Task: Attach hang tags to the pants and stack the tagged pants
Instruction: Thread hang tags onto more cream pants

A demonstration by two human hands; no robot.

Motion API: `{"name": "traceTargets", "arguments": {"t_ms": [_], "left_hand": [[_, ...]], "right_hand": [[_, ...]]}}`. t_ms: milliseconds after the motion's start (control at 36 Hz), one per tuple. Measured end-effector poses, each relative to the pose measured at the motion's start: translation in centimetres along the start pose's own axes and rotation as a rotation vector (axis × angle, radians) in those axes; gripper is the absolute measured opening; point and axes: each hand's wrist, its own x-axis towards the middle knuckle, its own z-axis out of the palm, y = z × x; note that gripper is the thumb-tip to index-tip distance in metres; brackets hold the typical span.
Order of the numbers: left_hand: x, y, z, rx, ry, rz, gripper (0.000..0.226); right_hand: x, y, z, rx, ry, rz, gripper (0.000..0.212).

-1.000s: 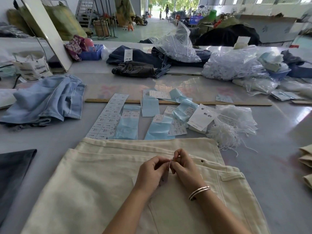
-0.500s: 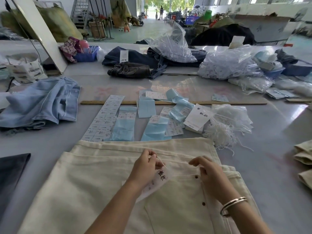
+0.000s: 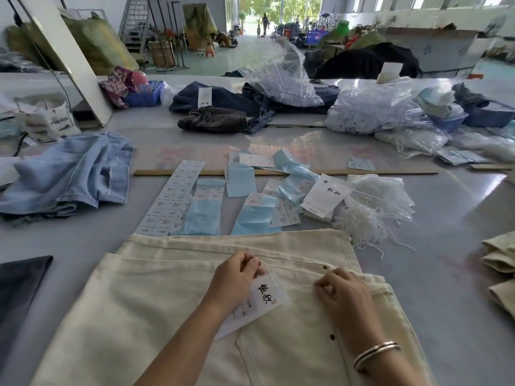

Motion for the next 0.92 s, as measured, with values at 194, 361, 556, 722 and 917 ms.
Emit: {"name": "traceTargets", "arguments": {"t_ms": [194, 361, 556, 722, 917], "left_hand": [[-0.1, 1.4, -0.2, 0.050, -0.002, 0.097, 0.030], [-0.5, 4.4, -0.2, 0.254, -0.235, 0.287, 0.030], [-0.1, 5.8, 0.8, 0.306, -0.249, 0.422, 0.032], [-0.7, 5.3, 3.2, 0.252, -0.304, 0.403, 0.032], [-0.3, 5.2, 5.1, 0.199, -0.317, 0.312, 0.039]], "right_hand": [[0.7, -0.8, -0.3, 0.414, -0.024, 0.186, 0.024], [1.2, -3.4, -0.9, 1.020, -0.103, 0.300, 0.023], [0.4, -4.5, -0.9, 1.244, -0.119, 0.366, 0.019], [-0.7, -3.6, -1.1, 1.139, -0.033, 0.382, 0.006], [-1.6, -0.5, -3.8, 1.031, 0.107, 0.325, 0.014]]}}
